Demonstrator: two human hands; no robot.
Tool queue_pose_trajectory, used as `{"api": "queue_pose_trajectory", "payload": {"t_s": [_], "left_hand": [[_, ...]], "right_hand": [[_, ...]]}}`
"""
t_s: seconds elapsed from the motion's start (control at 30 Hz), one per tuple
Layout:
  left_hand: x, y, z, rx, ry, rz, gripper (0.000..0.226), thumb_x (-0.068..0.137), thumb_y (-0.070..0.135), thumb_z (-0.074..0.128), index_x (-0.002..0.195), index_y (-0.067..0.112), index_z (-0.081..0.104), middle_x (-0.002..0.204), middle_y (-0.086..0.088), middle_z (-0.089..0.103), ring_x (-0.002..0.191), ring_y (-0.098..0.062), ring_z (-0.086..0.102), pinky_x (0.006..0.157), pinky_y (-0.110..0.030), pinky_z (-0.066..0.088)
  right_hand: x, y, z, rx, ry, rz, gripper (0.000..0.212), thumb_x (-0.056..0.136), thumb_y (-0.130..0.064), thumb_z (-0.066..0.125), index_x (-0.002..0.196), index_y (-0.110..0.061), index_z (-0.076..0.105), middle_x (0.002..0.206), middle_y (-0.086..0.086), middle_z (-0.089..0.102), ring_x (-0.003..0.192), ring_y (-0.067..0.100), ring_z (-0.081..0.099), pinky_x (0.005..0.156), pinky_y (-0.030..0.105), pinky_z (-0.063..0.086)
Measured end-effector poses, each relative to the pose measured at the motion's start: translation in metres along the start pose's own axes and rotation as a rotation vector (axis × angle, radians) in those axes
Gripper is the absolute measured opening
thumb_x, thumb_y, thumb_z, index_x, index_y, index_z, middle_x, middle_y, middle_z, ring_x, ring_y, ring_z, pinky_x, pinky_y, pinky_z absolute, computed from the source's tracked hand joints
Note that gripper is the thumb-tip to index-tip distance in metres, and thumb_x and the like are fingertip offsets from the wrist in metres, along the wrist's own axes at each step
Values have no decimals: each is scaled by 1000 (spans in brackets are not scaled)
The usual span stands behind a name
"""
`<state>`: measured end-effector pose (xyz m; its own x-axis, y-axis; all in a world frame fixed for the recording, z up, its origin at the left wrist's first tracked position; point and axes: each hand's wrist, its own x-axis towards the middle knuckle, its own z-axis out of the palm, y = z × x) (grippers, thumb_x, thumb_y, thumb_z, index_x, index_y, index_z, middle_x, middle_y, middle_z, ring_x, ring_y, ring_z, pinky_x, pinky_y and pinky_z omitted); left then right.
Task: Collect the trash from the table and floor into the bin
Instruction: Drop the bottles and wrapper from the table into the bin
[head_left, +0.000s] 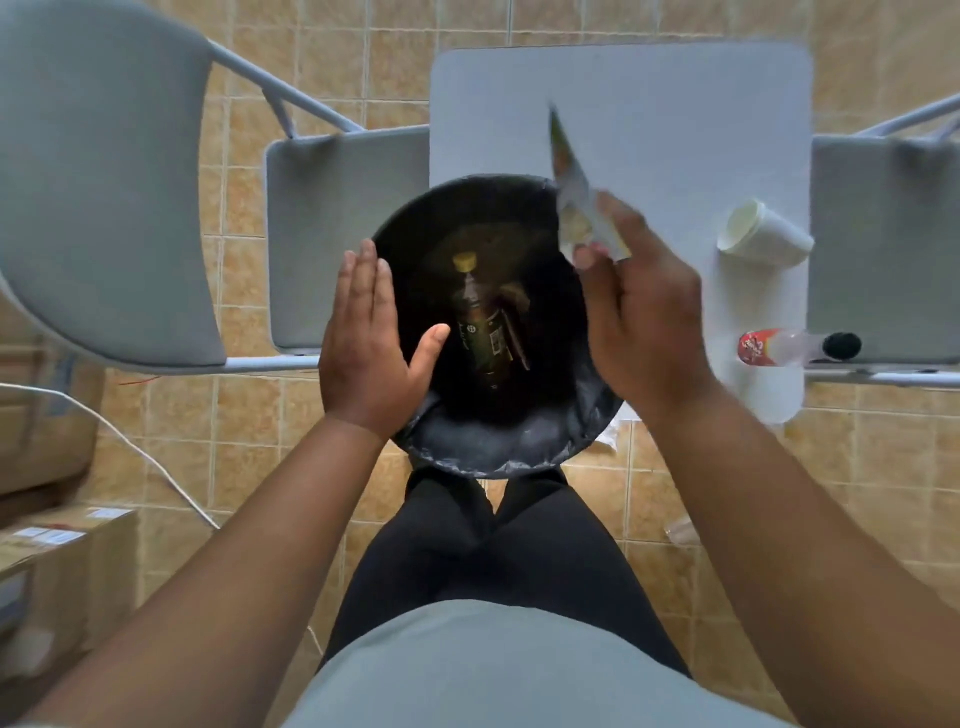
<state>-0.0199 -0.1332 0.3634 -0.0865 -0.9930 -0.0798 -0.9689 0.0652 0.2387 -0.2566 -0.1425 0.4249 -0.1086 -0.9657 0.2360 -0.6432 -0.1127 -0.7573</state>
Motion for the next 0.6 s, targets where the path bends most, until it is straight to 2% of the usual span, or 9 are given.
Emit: {"api": "queue_pose_trajectory", "payload": {"t_s": [0.1,0.2,0.3,0.43,0.5,0.6], "left_hand": [[0,7,1,-5,-2,12,83,95,58,37,154,1,24,165,-12,14,153,-27,9,122,-32,10],[-3,13,3,13,-4,9,83,95,59,36,154,3,24,165,-11,13,153,-26,8,121,-33,11],[-5,19,5,26,-7,6,82,96,60,35,155,4,24,165,-10,13,153,-26,8,121,-33,10],[-6,28,9,28,-2,22,81,96,59,35,154,3,25,165,-11,15,153,-27,8,122,-35,11],[-4,34,11,27,-4,31,81,96,59,36,154,2,26,165,-12,15,153,-27,9,123,-36,12],[0,45,12,22,-11,58,81,96,57,38,153,1,26,165,-13,15,153,-28,9,123,-37,13]], "right_hand": [[-25,1,29,-36,-244,90,36,99,-13,52,135,-9,55,126,7,64,115,18,58,101,14,39],[-39,18,50,-190,-416,304,46,100,-21,50,145,-13,42,134,8,56,122,24,53,102,34,47],[-41,26,57,-276,-497,434,54,100,-28,52,148,-14,33,138,10,50,126,27,49,102,37,45],[-41,23,42,-207,-376,274,47,97,-26,57,140,-10,49,131,7,58,121,22,55,102,32,49],[-40,22,22,-173,-214,168,39,95,-20,60,131,-6,59,123,9,65,114,22,61,99,27,49],[-35,37,-20,-177,80,100,26,92,-11,62,116,-4,69,107,10,72,98,24,67,89,28,54]]}}
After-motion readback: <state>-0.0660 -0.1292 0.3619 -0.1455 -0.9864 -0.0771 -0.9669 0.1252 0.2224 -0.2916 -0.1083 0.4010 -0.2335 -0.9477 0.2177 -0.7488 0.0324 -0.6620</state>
